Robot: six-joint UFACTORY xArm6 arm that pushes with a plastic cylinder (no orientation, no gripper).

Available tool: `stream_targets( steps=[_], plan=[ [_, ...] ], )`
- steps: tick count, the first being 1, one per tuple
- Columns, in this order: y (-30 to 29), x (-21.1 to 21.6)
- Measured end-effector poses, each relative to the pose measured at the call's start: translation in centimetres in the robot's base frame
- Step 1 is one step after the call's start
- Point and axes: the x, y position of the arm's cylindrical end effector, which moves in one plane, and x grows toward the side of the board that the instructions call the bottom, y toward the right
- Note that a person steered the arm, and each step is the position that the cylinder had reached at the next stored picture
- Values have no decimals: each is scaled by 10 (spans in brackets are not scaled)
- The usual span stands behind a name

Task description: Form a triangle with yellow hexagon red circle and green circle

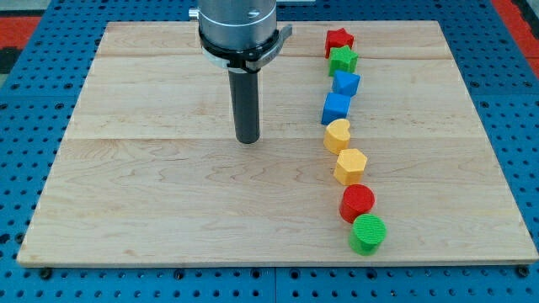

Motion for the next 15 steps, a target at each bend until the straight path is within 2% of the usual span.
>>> stream_targets(
  steps=[1, 3, 6, 7, 8, 11, 12, 13, 14, 15],
  plan=[
    [0, 13],
    [18, 175],
    [47, 175],
    [140, 175],
    [185, 175],
    [171, 112],
    [165, 111],
    [162, 131],
    [132, 110],
    [132, 48]
  ],
)
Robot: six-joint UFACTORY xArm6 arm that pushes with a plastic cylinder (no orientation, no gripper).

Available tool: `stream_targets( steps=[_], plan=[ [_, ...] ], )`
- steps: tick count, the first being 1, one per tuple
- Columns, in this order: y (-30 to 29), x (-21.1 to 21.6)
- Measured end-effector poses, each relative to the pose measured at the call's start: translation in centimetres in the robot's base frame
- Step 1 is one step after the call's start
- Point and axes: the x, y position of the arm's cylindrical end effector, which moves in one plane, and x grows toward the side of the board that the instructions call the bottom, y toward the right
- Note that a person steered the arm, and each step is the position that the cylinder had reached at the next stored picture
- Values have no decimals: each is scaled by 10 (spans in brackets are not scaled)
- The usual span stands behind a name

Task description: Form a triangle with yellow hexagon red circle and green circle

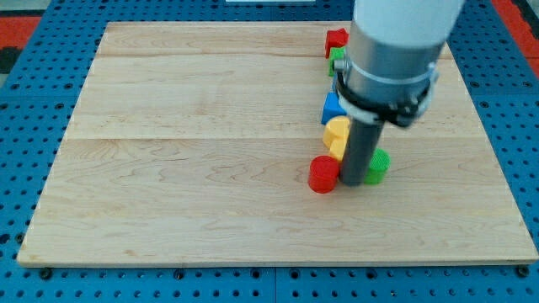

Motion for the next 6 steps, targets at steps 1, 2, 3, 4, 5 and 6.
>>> stream_targets(
  steps=[1, 2, 3, 4, 5, 6],
  plan=[
    [2, -45],
    [10, -17],
    [-6, -13],
    [-14, 1],
    [16, 21],
    [64, -4]
  ],
)
